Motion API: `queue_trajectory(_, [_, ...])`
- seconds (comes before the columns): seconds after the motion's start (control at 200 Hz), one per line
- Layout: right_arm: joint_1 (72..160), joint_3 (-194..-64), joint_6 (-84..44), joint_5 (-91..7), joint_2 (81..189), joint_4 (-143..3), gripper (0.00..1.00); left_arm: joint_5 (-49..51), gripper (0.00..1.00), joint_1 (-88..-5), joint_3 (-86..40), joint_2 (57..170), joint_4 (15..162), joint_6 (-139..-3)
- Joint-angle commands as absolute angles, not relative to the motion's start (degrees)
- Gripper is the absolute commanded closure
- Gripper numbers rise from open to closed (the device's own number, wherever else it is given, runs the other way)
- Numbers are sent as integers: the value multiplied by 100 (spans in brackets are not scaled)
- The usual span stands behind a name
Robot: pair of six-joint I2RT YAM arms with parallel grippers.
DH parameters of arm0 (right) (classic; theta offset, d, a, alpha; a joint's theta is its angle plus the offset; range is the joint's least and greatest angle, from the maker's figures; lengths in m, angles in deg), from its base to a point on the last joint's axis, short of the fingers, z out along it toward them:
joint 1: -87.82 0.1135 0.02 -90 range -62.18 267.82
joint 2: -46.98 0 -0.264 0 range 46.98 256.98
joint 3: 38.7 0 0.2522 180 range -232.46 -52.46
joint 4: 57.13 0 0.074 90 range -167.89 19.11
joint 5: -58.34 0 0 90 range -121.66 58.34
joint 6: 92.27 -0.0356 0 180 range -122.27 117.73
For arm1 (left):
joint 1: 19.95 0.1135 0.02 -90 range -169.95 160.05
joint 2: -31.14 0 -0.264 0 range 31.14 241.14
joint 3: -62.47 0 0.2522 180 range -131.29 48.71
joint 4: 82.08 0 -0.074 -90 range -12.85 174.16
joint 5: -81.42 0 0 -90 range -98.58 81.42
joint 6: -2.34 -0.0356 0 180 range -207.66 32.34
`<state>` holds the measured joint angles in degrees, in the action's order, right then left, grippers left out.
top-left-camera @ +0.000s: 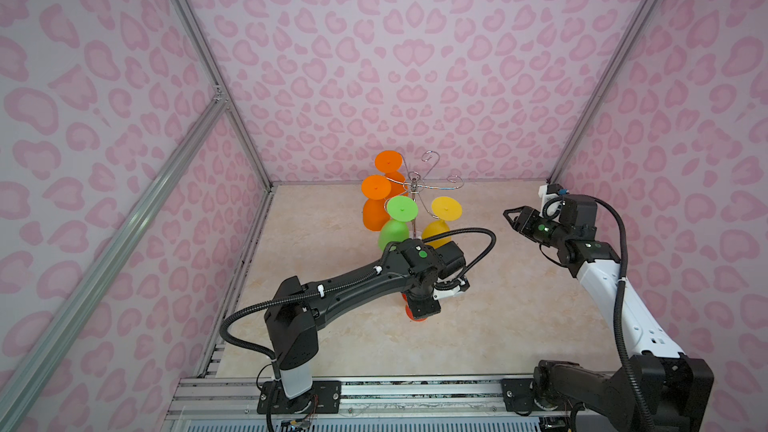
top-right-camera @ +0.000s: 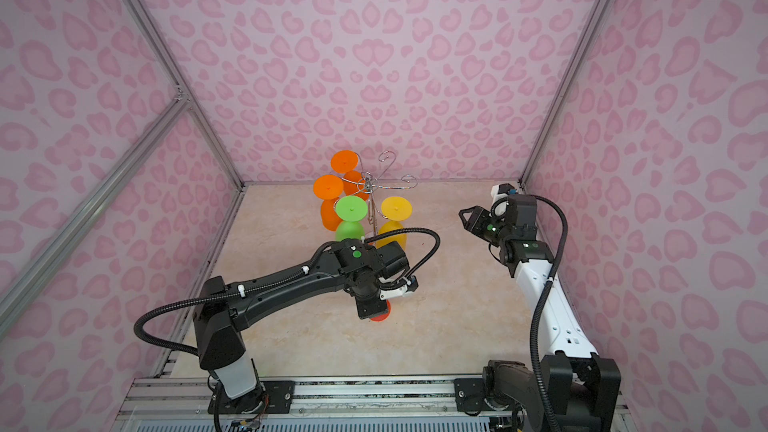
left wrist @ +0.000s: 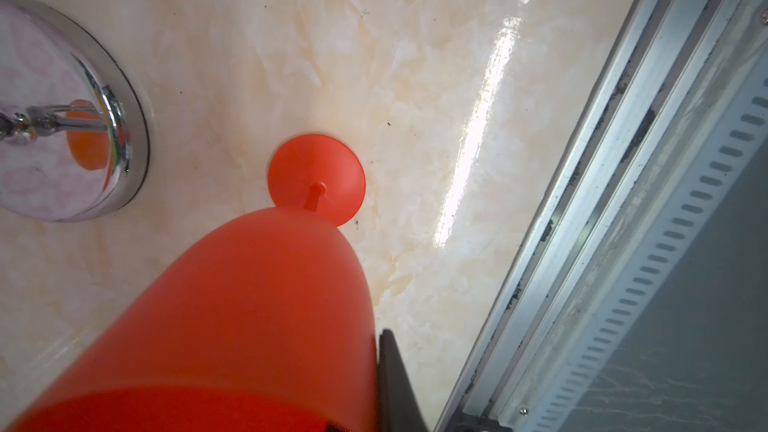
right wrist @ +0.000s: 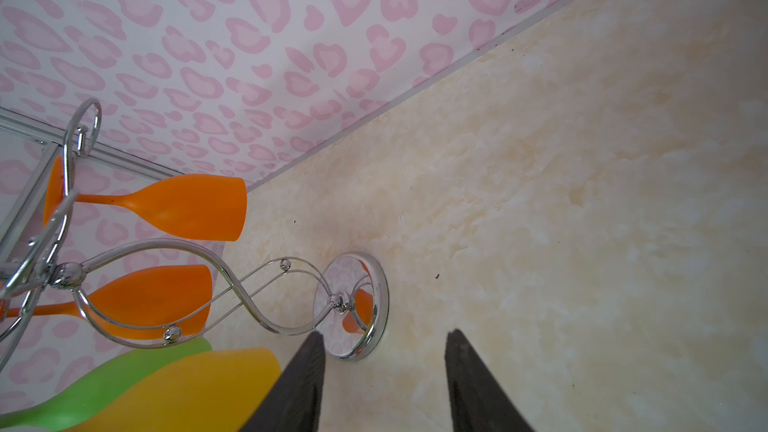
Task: Take the wine glass off the wine glass rack
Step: 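Set the red glass upright on the table and open the left gripper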
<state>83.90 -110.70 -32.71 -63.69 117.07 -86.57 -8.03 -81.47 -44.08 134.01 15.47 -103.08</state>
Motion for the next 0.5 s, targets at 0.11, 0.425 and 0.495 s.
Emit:
queue_trajectory(0.11, [8371,-10961,-3224,-6458,11747,-8452,52,-689,98,-8147,-4486,13509,1398,-10348])
queue_trajectory(0.425, [8355,-10871,-3271,-6556,11782,-8337,53,-767,82,-8147,-4741,13617,1192,-10298])
queue_trajectory(0.495, [8359,-10859,-3268,-6558,11782,-8337,53,-803,77,-8147,-4799,13600,1144,-10268])
